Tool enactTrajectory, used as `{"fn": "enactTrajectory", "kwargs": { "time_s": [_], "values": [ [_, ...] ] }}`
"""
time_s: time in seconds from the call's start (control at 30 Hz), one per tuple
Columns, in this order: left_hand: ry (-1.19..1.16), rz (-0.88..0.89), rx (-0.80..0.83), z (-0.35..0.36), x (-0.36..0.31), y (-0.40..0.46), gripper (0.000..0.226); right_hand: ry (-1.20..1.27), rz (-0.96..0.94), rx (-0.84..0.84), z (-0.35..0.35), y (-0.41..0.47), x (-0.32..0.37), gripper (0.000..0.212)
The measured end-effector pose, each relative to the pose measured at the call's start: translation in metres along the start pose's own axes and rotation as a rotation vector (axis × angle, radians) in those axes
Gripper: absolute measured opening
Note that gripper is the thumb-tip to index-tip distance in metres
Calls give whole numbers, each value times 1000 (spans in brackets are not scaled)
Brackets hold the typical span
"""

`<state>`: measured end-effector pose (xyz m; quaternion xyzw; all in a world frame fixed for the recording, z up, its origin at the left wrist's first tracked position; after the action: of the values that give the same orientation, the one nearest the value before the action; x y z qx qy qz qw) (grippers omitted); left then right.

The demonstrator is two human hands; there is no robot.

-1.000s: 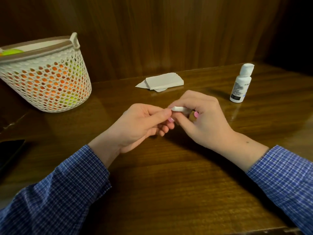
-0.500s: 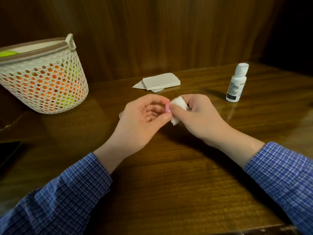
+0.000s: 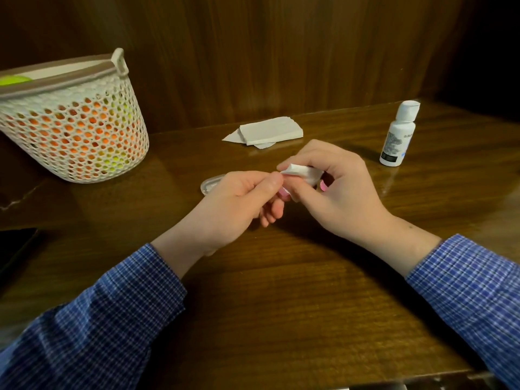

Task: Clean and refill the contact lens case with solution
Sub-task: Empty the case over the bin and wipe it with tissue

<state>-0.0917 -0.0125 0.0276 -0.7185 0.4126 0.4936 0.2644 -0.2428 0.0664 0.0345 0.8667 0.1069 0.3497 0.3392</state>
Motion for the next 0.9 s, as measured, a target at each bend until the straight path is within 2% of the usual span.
{"fn": "enactTrajectory", "kwargs": {
  "time_s": [0.07,0.13,0.27,0.4,0.5,0.57,0.67,0.8,0.9],
  "values": [
    [-73,-20,8,0,0,1,45,28,28,1,1,0,1,13],
    [-64,2,-25,-1,-1,1,42,104,166,-3,0,2,-2,16],
    [209,208,-181,-3,-8,-4,26,334,562,83,3,4,-14,31],
    [370,401,-367,-2,-12,-10,30,687,779,207,11,2,-17,46],
    [498,513,-405,-2,-16,-12,25,979,935,373,14,0,-19,36],
    [567,564,-387,-1,-18,-12,26,1023,988,447,13,-1,-22,26],
    [546,504,-390,-3,-15,-10,26,987,1000,434,11,0,-26,17],
    [272,238,-383,-4,-4,1,28,968,1016,209,-2,7,-35,3],
    [276,127,-316,4,-4,20,24,1014,984,52,-19,13,-42,4]
  ]
}}
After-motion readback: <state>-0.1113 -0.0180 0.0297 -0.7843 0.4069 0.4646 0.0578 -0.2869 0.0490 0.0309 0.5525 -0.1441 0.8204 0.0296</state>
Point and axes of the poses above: each hand's wrist, its own y-axis towards the middle knuckle, its own z-axis out of the palm, x = y × z, the point moved 3 cm from there along y, towards the middle knuckle, and after that the axes turned 5 degrees about x, right-handed, at the moved point
